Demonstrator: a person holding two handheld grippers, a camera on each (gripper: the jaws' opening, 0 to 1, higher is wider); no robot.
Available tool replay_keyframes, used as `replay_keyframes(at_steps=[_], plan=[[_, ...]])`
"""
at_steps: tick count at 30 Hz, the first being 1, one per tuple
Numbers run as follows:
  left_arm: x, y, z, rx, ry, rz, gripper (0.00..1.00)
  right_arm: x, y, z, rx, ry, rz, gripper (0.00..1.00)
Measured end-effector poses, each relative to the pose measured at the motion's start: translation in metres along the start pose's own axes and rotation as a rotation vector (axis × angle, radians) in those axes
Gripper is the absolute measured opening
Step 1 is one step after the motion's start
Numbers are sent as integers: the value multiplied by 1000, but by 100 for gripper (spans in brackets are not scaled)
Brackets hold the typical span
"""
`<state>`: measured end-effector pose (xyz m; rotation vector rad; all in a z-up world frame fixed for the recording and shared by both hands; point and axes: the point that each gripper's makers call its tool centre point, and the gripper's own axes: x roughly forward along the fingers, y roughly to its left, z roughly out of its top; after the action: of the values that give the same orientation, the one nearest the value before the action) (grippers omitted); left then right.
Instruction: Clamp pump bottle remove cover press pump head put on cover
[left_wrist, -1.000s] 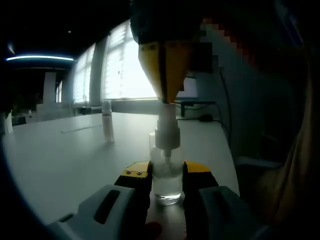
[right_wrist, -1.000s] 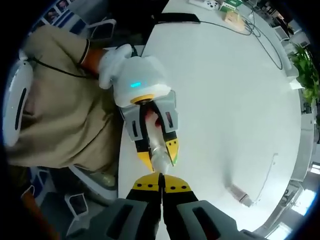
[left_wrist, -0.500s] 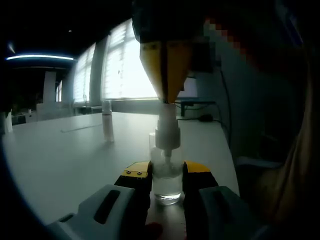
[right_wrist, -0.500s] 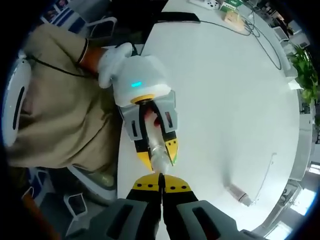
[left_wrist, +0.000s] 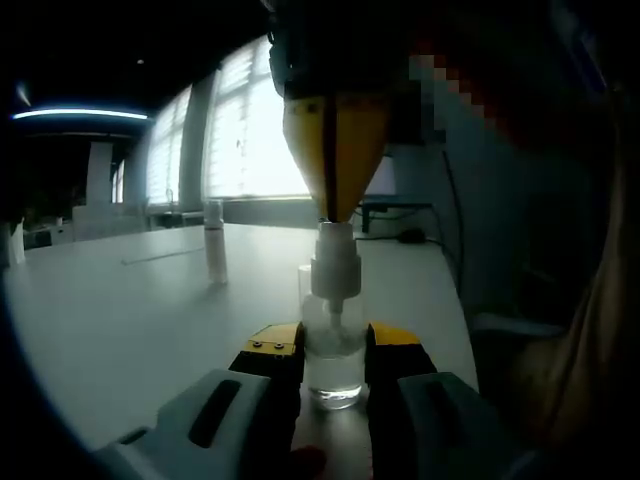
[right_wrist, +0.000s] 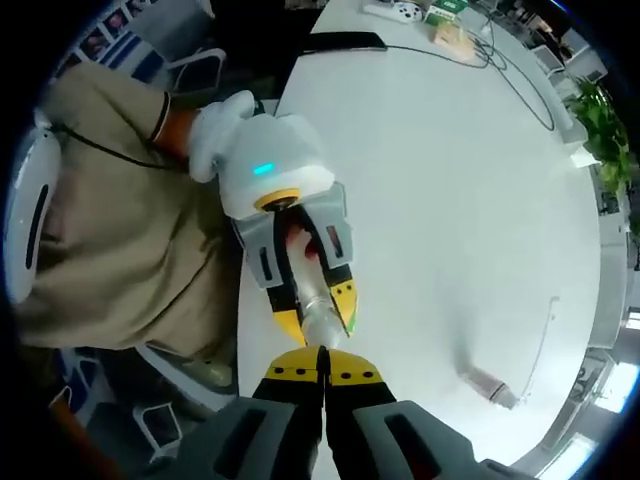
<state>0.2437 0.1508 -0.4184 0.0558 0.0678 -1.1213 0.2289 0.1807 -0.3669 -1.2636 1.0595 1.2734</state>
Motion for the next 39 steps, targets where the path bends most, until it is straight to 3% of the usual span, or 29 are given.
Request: replay_keyframes(at_steps=[17, 39], plan=[[1, 2, 0, 2, 0, 1, 15, 0, -1, -2, -15, 29, -6, 0], [0, 1, 0, 3, -1, 2, 15, -5, 0, -1, -53, 10, -20, 0]])
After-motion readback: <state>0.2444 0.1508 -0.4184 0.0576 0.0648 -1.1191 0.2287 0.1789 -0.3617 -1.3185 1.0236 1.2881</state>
